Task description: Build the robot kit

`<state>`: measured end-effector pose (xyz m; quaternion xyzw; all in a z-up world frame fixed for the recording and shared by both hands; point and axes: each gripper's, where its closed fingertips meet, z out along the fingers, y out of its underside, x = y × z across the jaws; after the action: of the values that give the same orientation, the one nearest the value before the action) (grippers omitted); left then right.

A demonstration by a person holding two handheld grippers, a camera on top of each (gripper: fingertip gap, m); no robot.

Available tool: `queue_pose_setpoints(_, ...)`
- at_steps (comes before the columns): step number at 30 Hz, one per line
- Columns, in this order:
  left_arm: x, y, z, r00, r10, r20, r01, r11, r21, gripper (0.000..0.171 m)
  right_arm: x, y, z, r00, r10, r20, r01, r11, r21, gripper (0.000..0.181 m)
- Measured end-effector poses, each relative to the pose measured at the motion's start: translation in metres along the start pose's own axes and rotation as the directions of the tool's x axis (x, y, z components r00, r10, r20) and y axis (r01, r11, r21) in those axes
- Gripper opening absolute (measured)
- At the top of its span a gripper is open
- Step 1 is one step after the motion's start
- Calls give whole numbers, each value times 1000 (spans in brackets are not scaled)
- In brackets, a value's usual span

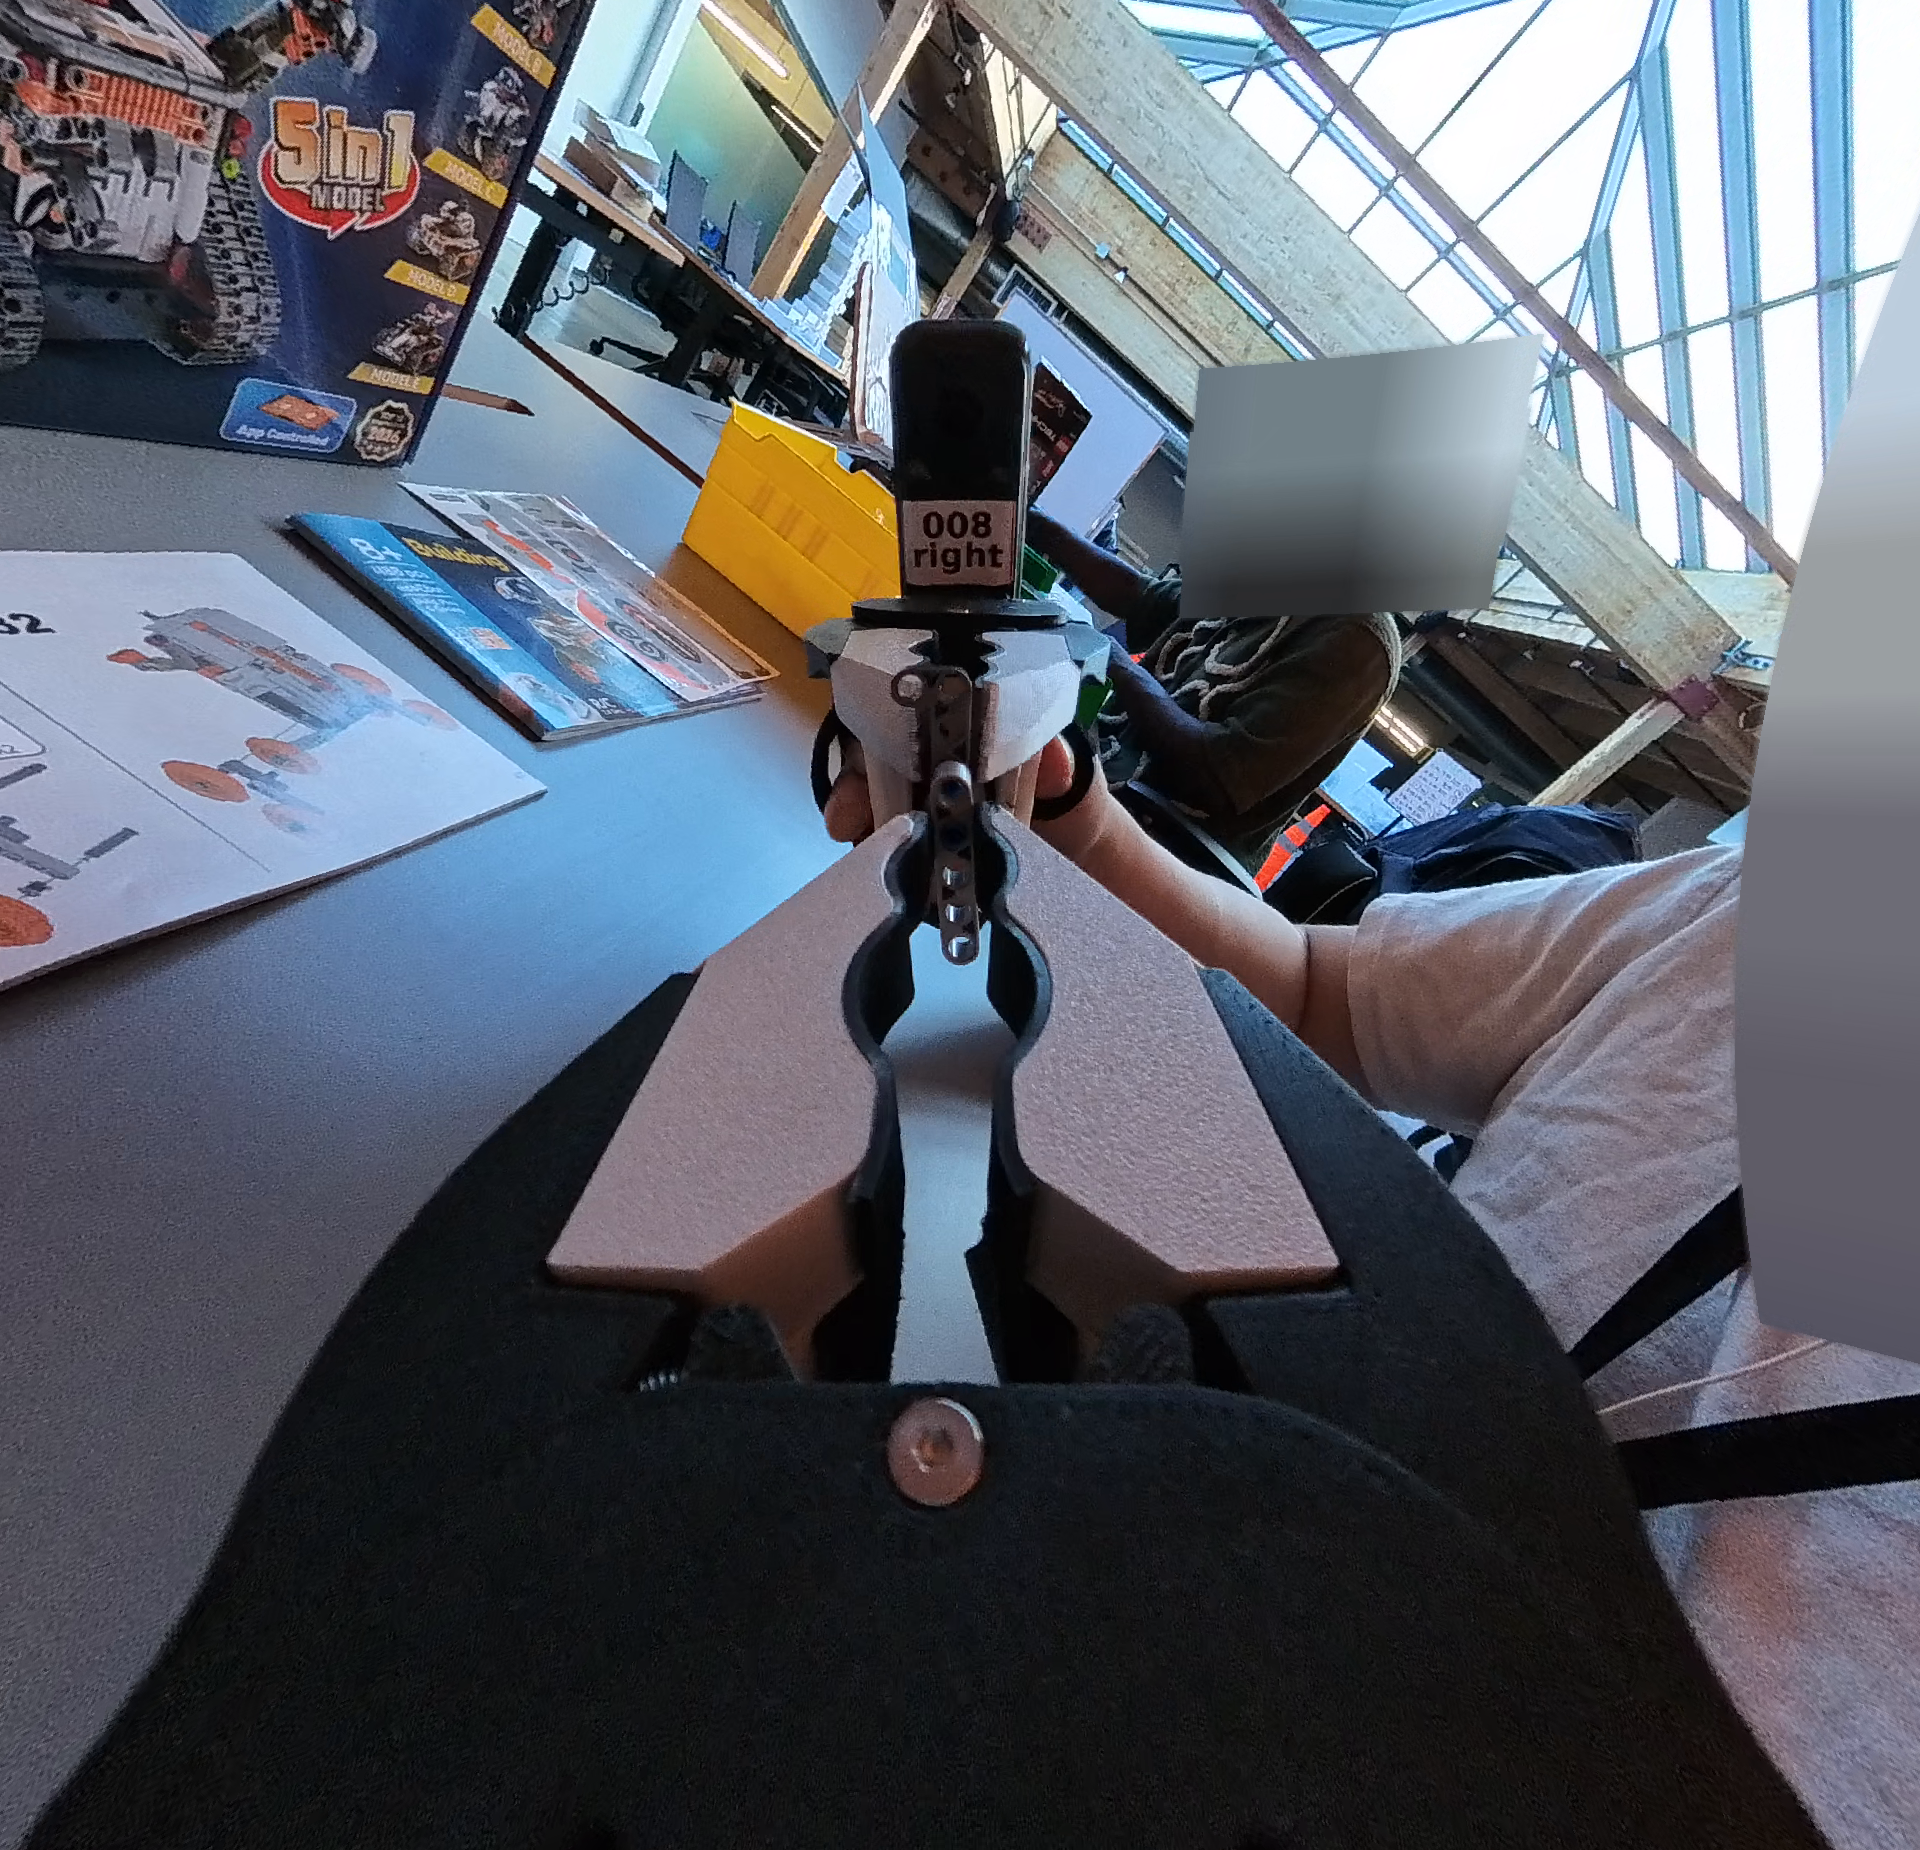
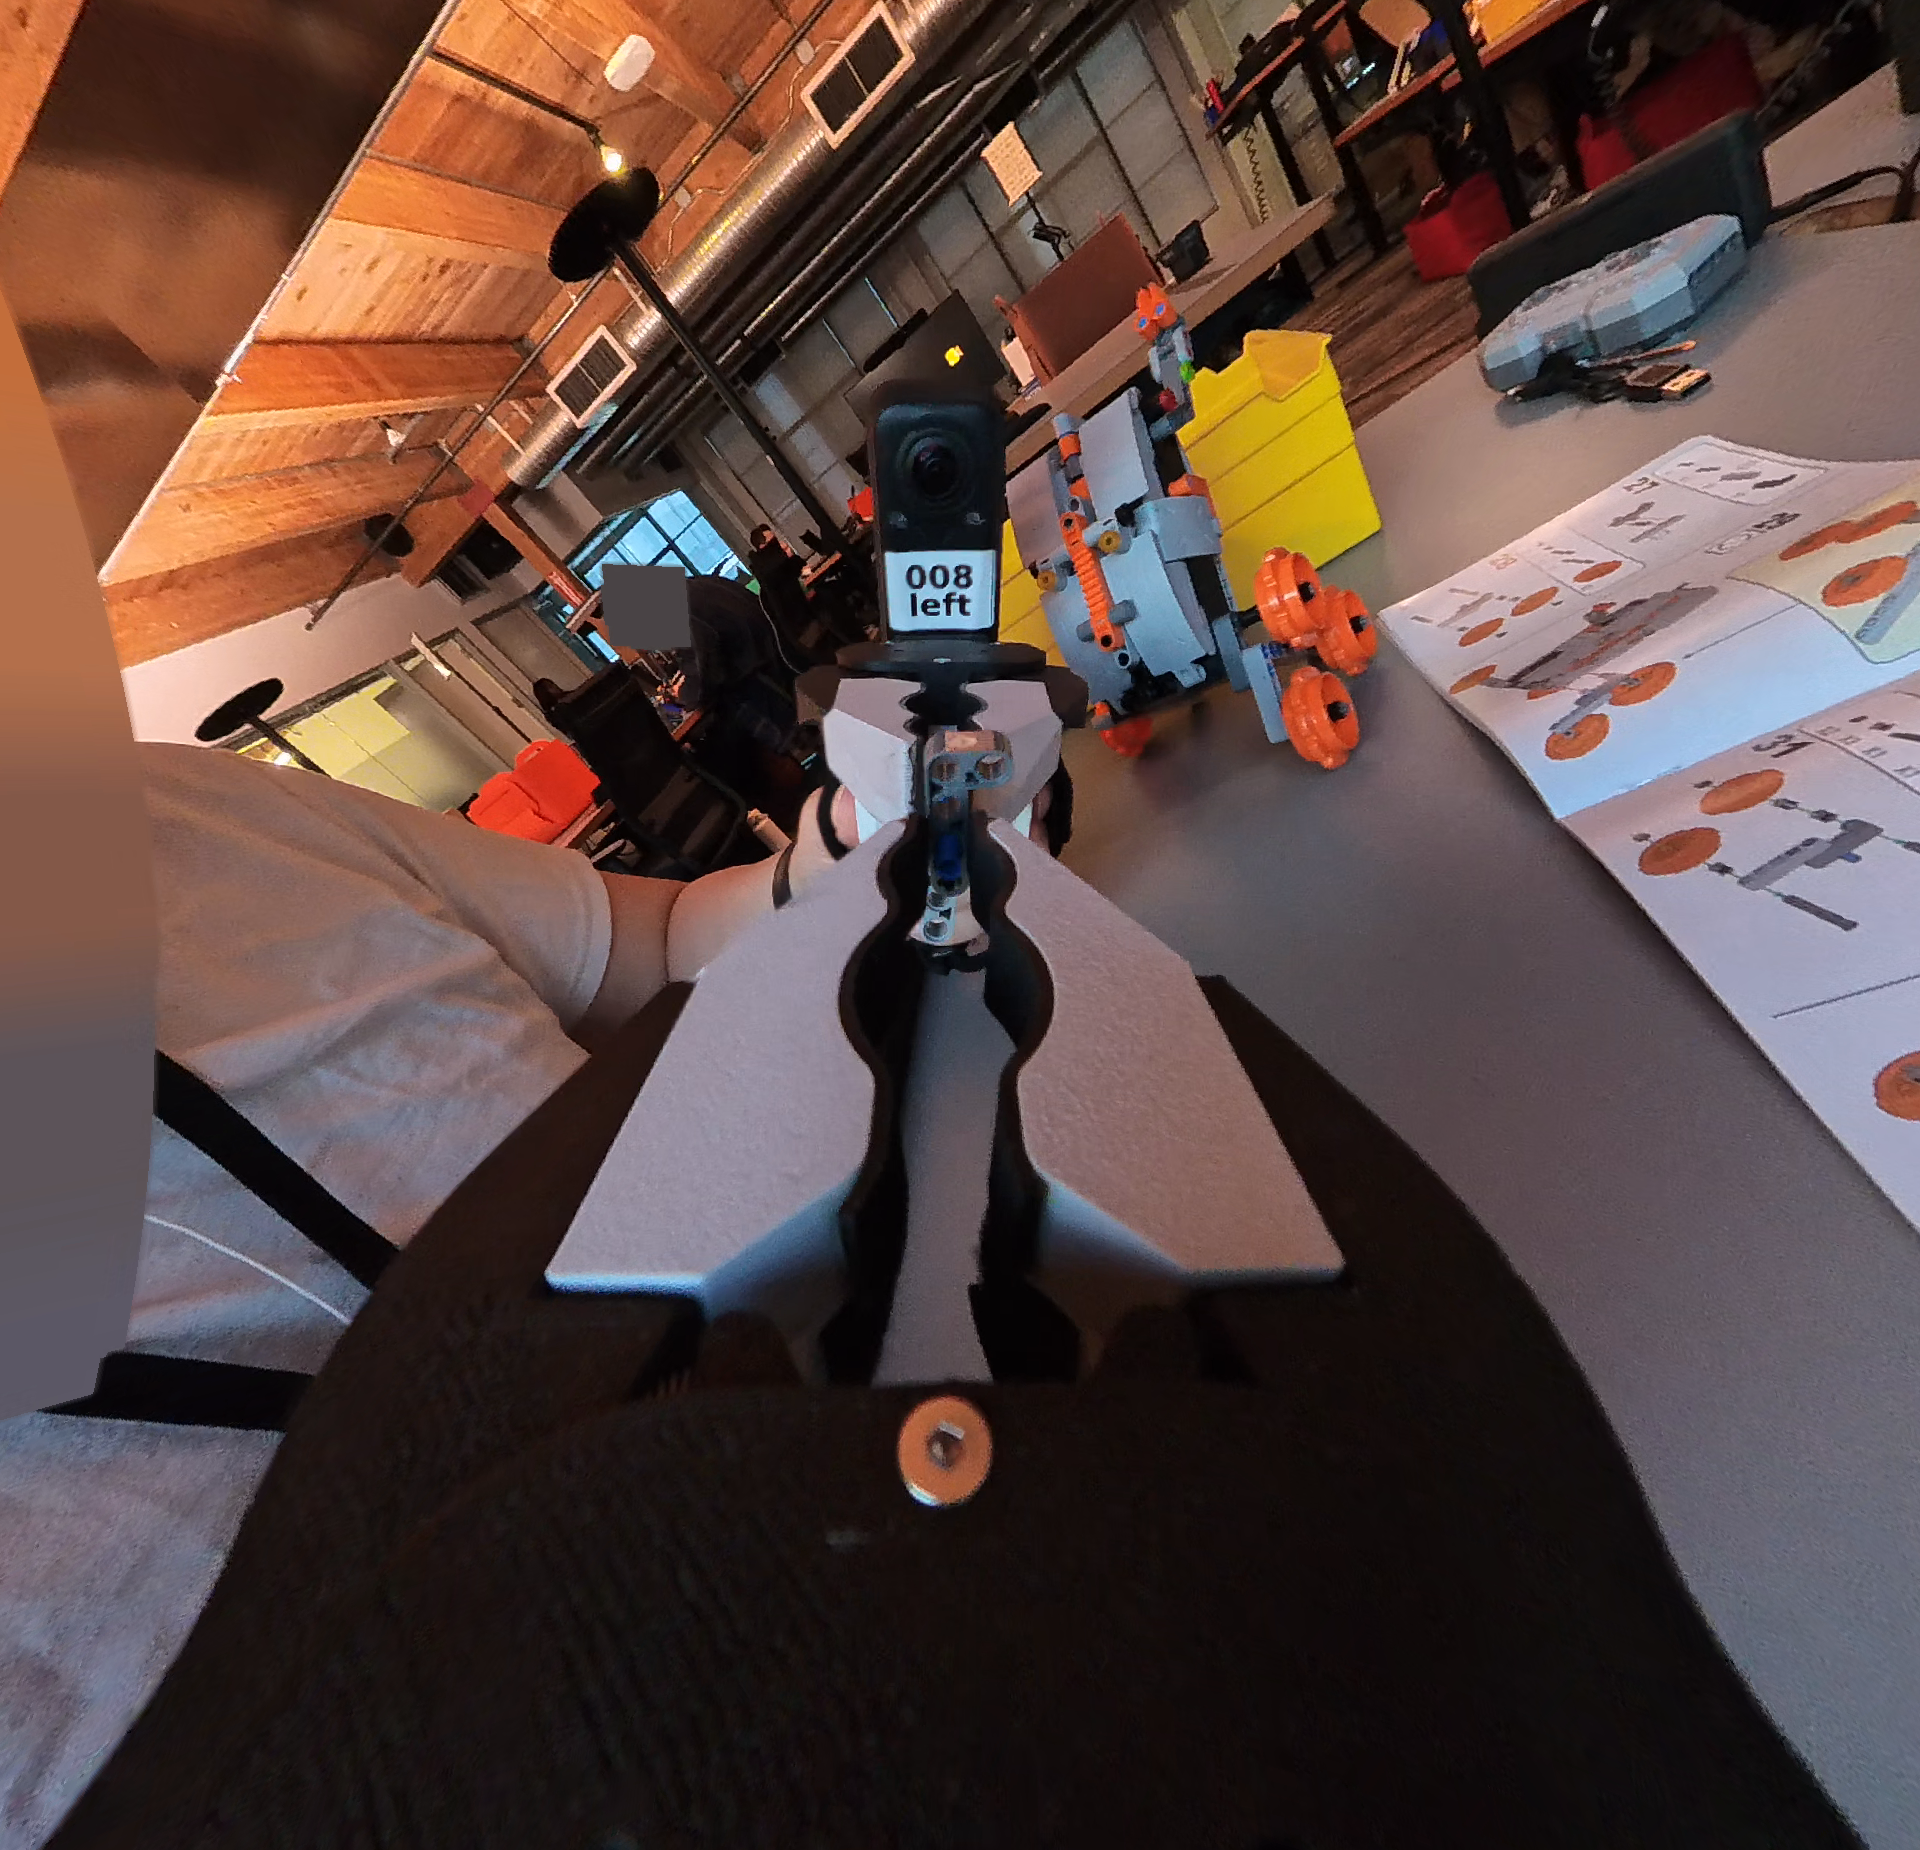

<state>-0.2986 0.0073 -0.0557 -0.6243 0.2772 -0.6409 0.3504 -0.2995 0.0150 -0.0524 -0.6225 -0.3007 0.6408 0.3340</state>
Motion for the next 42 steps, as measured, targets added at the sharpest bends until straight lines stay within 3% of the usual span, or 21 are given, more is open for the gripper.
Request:
queue_pose_setpoints(9, -1, -3, -2, 1000, 12, 11, -12, 1000, 20, 5, 1, -2, 2, 999, 32, 25, -33, 999, 42, 6)
queue_pose_setpoints(22, -4, 8, -1, 999, 44, 25, -42, 997, -67, 5, 2, 10, 0, 1000, -25, -11, 24, 997, -76, 6)
queue_pose_setpoints(29, -11, 25, 0, 993, 104, 64, -89, 976, -197, 5, 9, 25, -1, 1000, -13, -27, 8, 985, -174, 7)
queue_pose_setpoints(42, -31, 67, -1, 969, 237, 69, -184, 880, -438, 5, 27, 65, -5, 1000, 13, -4, -14, 941, -337, 7)
